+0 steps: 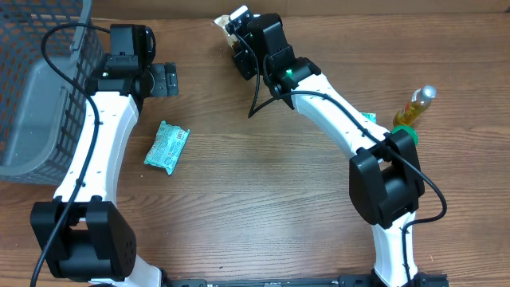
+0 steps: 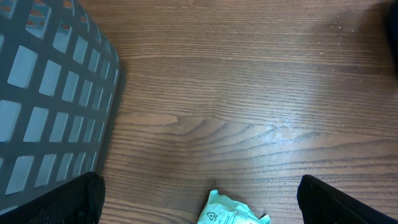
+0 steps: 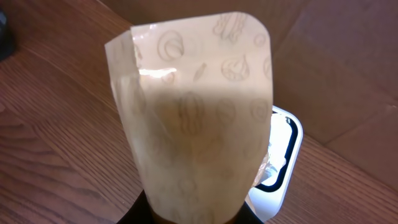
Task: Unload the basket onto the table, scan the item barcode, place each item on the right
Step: 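Hold the PanTree bag in front of the white scanner, then carry the bag back down and drop it at table center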
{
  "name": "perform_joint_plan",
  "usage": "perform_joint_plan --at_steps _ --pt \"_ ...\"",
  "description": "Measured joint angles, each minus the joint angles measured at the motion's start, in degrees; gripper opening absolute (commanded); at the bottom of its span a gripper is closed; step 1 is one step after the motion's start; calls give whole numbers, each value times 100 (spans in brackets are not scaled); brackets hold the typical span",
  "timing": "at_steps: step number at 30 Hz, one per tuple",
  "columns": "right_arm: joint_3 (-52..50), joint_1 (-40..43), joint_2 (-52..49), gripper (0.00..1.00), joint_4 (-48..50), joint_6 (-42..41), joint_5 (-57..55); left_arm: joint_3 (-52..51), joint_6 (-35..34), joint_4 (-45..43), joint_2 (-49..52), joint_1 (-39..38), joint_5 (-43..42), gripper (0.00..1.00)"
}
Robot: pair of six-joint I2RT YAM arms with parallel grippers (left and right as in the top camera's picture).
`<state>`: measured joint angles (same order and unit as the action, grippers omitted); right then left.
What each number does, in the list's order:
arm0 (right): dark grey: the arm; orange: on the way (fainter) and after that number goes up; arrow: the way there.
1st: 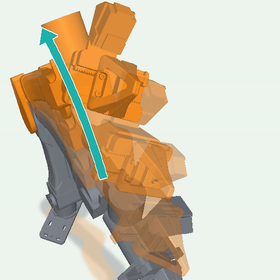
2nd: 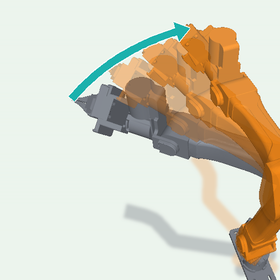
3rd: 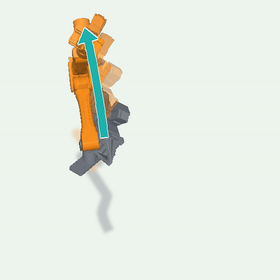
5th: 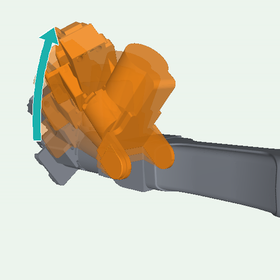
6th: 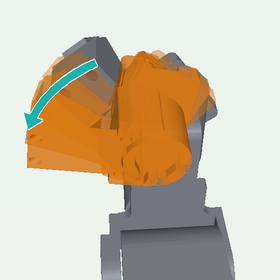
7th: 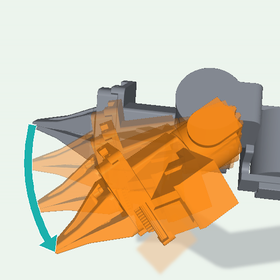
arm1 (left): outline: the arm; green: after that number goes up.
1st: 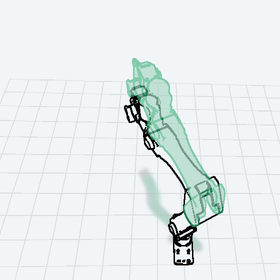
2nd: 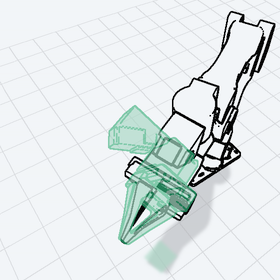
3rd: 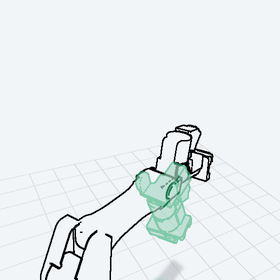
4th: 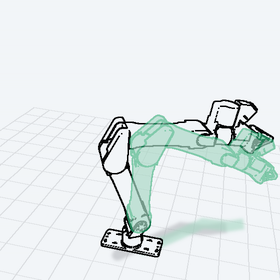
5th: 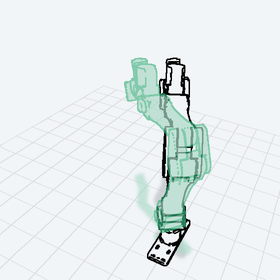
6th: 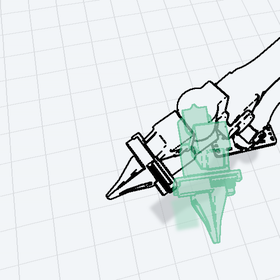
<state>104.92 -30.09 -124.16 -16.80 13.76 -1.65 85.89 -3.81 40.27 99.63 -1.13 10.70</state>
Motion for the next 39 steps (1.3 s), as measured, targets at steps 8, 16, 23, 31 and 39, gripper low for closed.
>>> perform_joint_plan --at_steps 8,16,23,31,39 --pt "0 55 127 4 -424 -439 94 0 0 2 2 0 0 100" --pt "0 555 667 4 -1626 -1766 1145 0 0 2 0 0 0 100" --pt "4 1268 831 9 -3314 -2592 3040 0 0 2 0 0 0 100" --pt "-7 1847 831 22 -5543 -2459 2820 0 0 0 0 0 2 100" --pt "-37 1882 831 81 -5786 -2035 1427 0 0 2 0 0 0 100"
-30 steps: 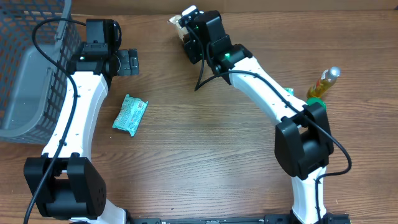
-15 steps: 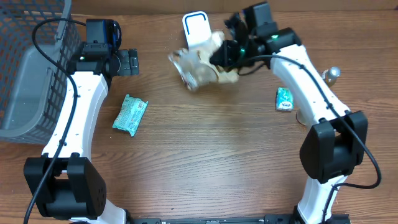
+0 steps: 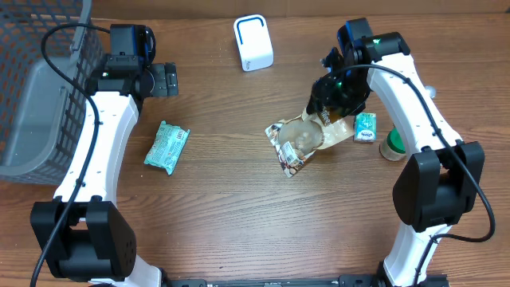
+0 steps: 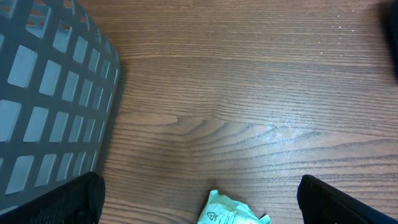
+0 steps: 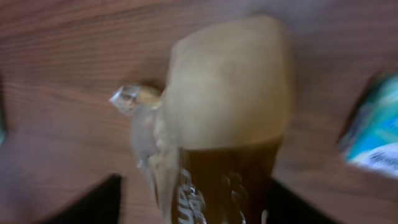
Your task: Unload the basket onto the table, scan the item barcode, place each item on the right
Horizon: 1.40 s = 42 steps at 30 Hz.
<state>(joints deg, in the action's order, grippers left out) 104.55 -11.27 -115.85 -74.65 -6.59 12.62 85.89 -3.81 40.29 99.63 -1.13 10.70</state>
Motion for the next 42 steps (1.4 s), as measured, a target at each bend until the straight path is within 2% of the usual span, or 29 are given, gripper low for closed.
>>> perform_joint_plan --at_steps 3,5,13,21,24,32,39,42 --pt "0 0 0 87 433 -190 -422 0 0 -4 0 0 2 100" --pt "-4 0 0 87 734 -415 -608 0 -2 0 0 0 0 100" --pt "-4 -177 0 79 975 -1099 -868 0 0 0 0 0 0 100" --pt "-367 -957 0 75 1440 -1292 -905 0 0 0 0 0 0 100" --pt "-610 -1285 -2 70 1779 -1368 -901 0 -2 0 0 0 0 99" --pt "-1370 -2024 -2 68 2583 -1484 -901 0 0 0 0 0 0 100" --pt "-1587 -2173 -2 69 2404 -1672 -905 0 0 0 0 0 0 100" --pt "-1587 -2142 -2 73 2138 -1700 -903 0 0 0 0 0 0 100"
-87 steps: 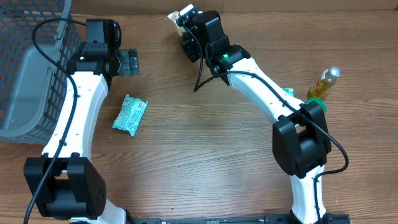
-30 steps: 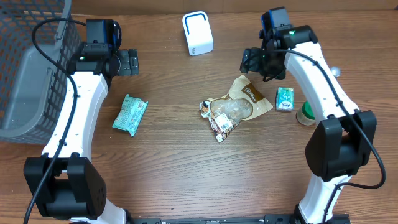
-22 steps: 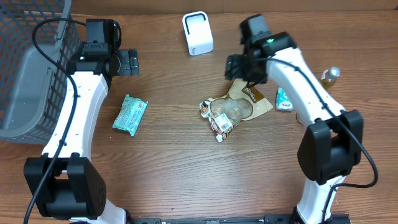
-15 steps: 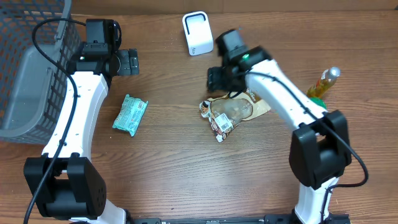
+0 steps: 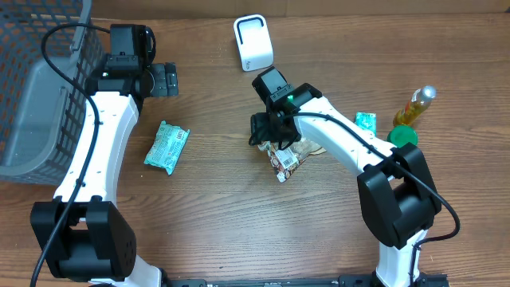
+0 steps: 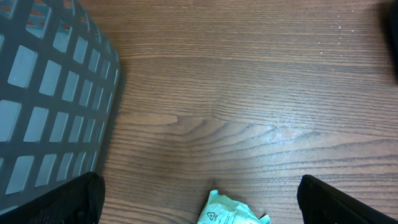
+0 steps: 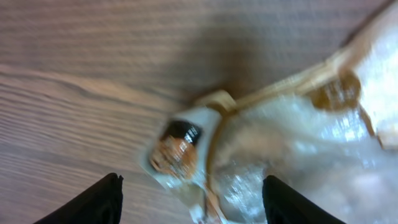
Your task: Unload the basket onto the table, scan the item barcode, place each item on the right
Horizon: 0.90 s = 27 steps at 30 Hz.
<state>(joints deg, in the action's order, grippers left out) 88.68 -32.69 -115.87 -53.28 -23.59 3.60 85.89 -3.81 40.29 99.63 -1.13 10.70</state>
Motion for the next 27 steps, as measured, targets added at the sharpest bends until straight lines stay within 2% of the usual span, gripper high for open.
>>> perform_joint_plan --at_steps 6,8,9,13,14,15,20,27 --pt "0 131 0 73 -605 -20 -131 0 0 0 0 0 0 100" --pt "-4 168 0 70 -706 -22 -201 0 0 0 0 0 0 100" --pt "-4 184 0 63 -697 -20 -221 0 -2 0 0 0 0 100" --pt "-15 201 0 16 -293 -17 -251 0 0 0 0 0 2 100" --pt "-17 201 0 7 -127 -48 -238 0 0 2 0 0 2 99" --pt "-17 201 0 4 111 -42 -234 0 0 -2 0 0 2 100" --pt "-17 201 0 4 619 -37 -232 0 0 0 0 0 2 100" --pt "-17 201 -20 4 656 -39 -232 0 0 0 0 0 0 100"
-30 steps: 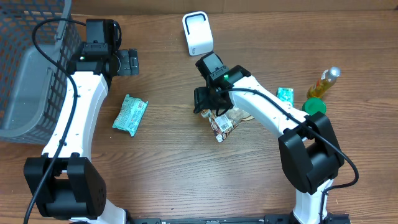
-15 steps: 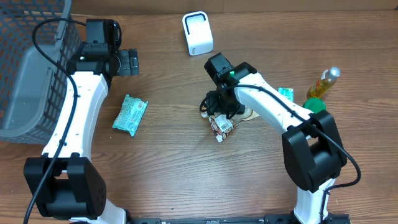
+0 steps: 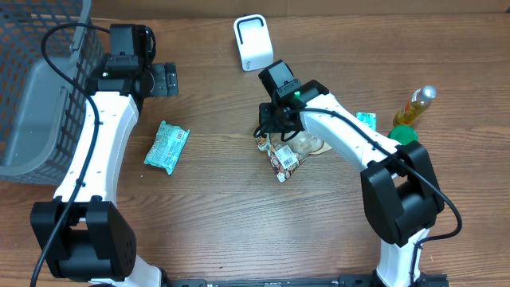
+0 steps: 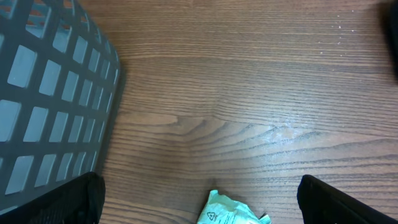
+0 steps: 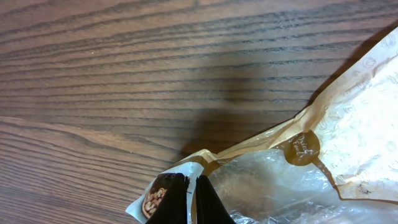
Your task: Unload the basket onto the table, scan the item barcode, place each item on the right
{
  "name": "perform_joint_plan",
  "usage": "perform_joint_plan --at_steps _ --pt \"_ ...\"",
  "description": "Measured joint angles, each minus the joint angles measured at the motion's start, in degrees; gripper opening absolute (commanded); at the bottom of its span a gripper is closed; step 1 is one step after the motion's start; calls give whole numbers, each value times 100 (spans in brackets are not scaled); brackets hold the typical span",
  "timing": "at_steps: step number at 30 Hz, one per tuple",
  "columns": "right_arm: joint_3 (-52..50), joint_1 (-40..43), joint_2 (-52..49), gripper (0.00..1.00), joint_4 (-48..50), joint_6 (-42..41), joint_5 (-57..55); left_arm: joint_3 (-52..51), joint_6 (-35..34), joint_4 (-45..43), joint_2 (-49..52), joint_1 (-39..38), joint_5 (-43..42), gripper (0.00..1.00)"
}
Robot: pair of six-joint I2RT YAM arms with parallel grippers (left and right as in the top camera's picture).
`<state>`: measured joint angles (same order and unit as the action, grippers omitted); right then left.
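Note:
A tan and clear snack bag point(image 3: 293, 150) lies flat at the table's middle, and its clear window shows in the right wrist view point(image 5: 292, 180). My right gripper point(image 3: 273, 130) is down at the bag's left end. There its fingers point(image 5: 191, 186) are shut on the bag's printed corner. The white scanner point(image 3: 253, 43) stands at the back centre, apart from the bag. My left gripper point(image 3: 165, 80) is open at the back left with nothing between its fingers point(image 4: 199, 202).
A green packet point(image 3: 166, 147) lies on the left, its tip in the left wrist view point(image 4: 231, 214). A grey mesh basket point(image 3: 36, 88) fills the far left. A teal box point(image 3: 365, 121) and a yellow bottle point(image 3: 414, 108) stand at the right.
My right gripper was open over the bag's left end and is now shut on the bag's corner. The bag lies in about the same spot. The left arm has not moved.
My right gripper first held the bag upright beside the scanner at the back. Then the bag was down at the table's right-middle under the gripper. Later the gripper stood open at the bag's left end, and now it pinches that corner.

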<state>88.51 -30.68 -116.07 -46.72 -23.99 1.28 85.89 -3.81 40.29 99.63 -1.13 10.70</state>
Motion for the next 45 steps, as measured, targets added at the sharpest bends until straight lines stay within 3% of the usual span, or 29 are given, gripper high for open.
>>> perform_joint_plan --at_steps 11,22,28,29,31,34,35,37,45 --pt "-2 151 -280 4 -1233 160 22 0 0 0 0 0 0 100" --pt "11 761 -282 4 -2627 1075 20 0 -2 0 0 0 0 100" --pt "691 949 -328 6 -3182 1187 20 0 0 -2 0 0 2 100" --pt "857 953 -330 8 -3189 1204 15 0 0 0 0 0 0 100" --pt "1167 955 -330 33 -3097 1215 -48 0 0 0 0 0 2 99" --pt "1464 953 -330 49 -2736 1263 -264 0 0 0 0 0 0 100" --pt "1488 953 -330 60 -2623 1259 -341 0 -2 0 2 0 0 100" --pt "1495 953 -330 100 -2400 1257 -479 0 0 0 0 0 0 100" --pt "1495 955 -337 100 -2070 1246 -684 0 0 0 0 0 0 99"
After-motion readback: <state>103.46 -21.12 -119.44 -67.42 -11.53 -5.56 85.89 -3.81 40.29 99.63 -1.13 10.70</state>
